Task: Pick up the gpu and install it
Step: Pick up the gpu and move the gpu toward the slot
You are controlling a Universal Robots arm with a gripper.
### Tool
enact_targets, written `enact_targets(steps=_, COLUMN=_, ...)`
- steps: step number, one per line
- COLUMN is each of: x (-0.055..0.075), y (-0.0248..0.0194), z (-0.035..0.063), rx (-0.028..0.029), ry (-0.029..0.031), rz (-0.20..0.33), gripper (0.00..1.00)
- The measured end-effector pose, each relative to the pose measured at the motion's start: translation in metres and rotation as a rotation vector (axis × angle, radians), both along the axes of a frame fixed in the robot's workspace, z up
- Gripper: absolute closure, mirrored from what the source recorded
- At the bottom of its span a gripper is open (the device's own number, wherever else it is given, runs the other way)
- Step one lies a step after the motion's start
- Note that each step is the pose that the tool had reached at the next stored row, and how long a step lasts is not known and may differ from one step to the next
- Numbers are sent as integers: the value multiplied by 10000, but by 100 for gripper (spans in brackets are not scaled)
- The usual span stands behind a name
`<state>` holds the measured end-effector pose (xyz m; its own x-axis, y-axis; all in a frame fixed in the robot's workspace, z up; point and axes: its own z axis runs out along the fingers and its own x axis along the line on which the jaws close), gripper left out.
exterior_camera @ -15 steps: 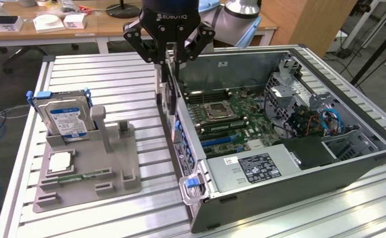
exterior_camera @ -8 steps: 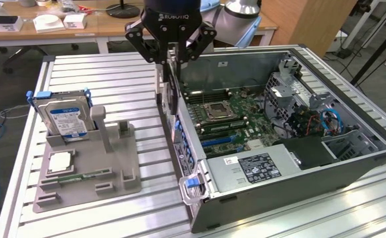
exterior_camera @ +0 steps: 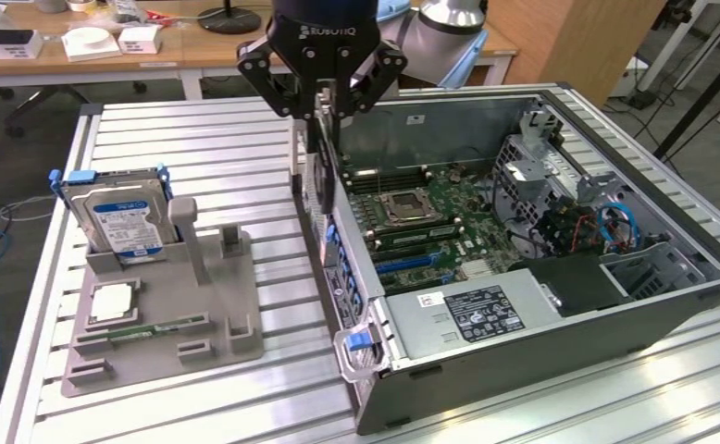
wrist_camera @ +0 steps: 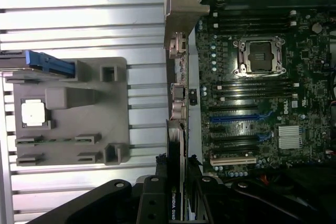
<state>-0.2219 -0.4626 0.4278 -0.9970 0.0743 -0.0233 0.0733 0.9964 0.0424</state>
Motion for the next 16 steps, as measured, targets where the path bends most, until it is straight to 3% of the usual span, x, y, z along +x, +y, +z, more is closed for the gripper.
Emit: enact_targets(steps=16, x=51, y=0, z=0, rx=0, ry=0, rz=0, gripper=74)
